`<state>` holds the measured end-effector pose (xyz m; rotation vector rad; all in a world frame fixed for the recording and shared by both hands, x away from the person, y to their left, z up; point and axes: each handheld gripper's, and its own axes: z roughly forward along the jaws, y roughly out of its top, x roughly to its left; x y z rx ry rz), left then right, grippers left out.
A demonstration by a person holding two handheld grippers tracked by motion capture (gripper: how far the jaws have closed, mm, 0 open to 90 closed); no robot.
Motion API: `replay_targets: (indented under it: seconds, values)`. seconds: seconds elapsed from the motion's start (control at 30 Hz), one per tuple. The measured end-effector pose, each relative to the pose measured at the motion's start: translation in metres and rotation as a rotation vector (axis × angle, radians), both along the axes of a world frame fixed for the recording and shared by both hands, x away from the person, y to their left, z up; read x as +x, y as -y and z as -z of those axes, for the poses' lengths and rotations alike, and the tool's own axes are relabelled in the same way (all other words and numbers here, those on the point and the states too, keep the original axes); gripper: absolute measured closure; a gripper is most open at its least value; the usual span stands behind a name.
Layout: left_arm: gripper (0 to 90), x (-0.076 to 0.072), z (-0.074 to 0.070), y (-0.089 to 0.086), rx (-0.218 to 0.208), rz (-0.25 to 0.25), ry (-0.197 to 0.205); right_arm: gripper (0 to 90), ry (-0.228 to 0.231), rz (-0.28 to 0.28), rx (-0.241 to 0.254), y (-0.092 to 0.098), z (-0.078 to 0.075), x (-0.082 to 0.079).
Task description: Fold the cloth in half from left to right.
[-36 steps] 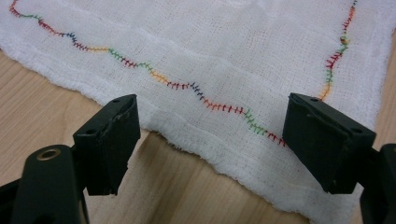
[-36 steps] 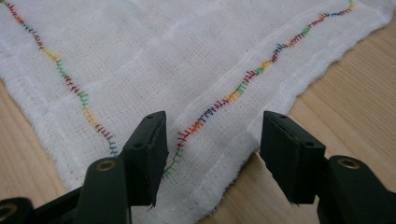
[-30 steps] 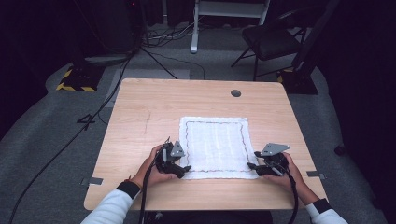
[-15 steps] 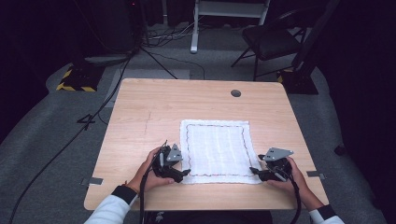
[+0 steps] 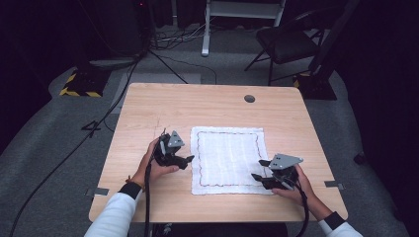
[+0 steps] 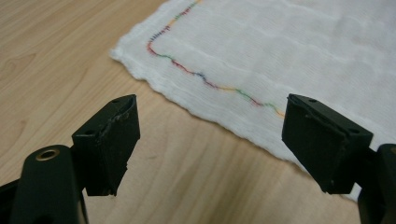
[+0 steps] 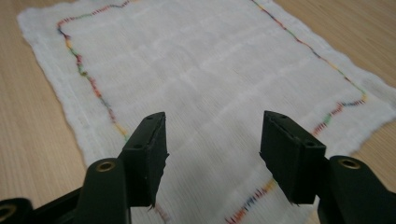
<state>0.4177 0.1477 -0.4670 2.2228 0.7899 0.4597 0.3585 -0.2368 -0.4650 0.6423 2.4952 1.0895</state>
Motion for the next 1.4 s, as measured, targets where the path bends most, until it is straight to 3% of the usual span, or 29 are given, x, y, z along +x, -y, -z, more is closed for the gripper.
replay_targets:
  seconds: [0.03,0.1,0.17,0.33,0.37,0.47,0.57,0.67,0.73,0.9,1.03,1.13,1.23,1.33,1.4]
  values:
    - [20.2,0.003,0.001,0.001,0.020,-0.013,0.024,42.7,0.003,-0.014,0.004,-0.005,-0.001,0.000]
    - [20.2,0.013,0.001,0.002,0.029,-0.015,-0.003,44.0,0.001,-0.040,0.008,-0.017,-0.002,0.000]
    - [20.5,0.022,0.002,0.002,0.021,-0.045,0.019,44.9,-0.010,-0.071,0.017,-0.029,-0.002,0.000]
    - [20.2,0.047,0.003,0.002,-0.005,-0.072,-0.015,46.0,-0.014,-0.157,-0.004,-0.065,0.001,-0.004]
    - [20.3,0.050,0.005,0.003,0.000,-0.078,0.000,46.1,-0.015,-0.174,-0.006,-0.072,0.002,-0.005]
    - [19.8,0.064,0.008,0.008,0.019,-0.076,-0.019,46.8,-0.014,-0.215,-0.004,-0.091,0.003,-0.008]
    - [19.8,0.080,0.012,0.011,-0.007,-0.103,-0.039,47.5,-0.025,-0.255,0.004,-0.110,0.004,-0.009]
    - [19.7,0.095,0.020,0.015,0.007,-0.122,-0.059,47.6,-0.037,-0.303,0.006,-0.131,0.005,-0.012]
    - [19.7,0.103,0.024,0.019,0.043,-0.135,-0.052,47.5,-0.040,-0.322,-0.001,-0.144,0.007,-0.016]
    - [17.6,0.115,0.034,0.018,-0.024,-0.156,-0.105,44.6,-0.060,-0.371,-0.027,-0.169,0.016,-0.024]
    - [16.9,0.116,0.034,0.015,-0.031,-0.156,-0.107,44.6,-0.059,-0.374,-0.037,-0.180,0.021,-0.026]
    - [17.0,0.117,0.035,0.011,-0.059,-0.156,-0.131,44.6,-0.075,-0.360,-0.057,-0.185,0.027,-0.025]
    - [17.0,0.116,0.035,0.011,-0.047,-0.149,-0.125,45.1,-0.080,-0.340,-0.055,-0.186,0.030,-0.021]
    - [17.6,0.115,0.035,0.012,-0.054,-0.152,-0.127,50.1,-0.093,-0.310,-0.053,-0.183,0.030,-0.018]
    - [24.2,0.113,0.035,0.012,-0.060,-0.121,-0.118,56.0,-0.103,-0.294,-0.048,-0.181,0.029,-0.017]
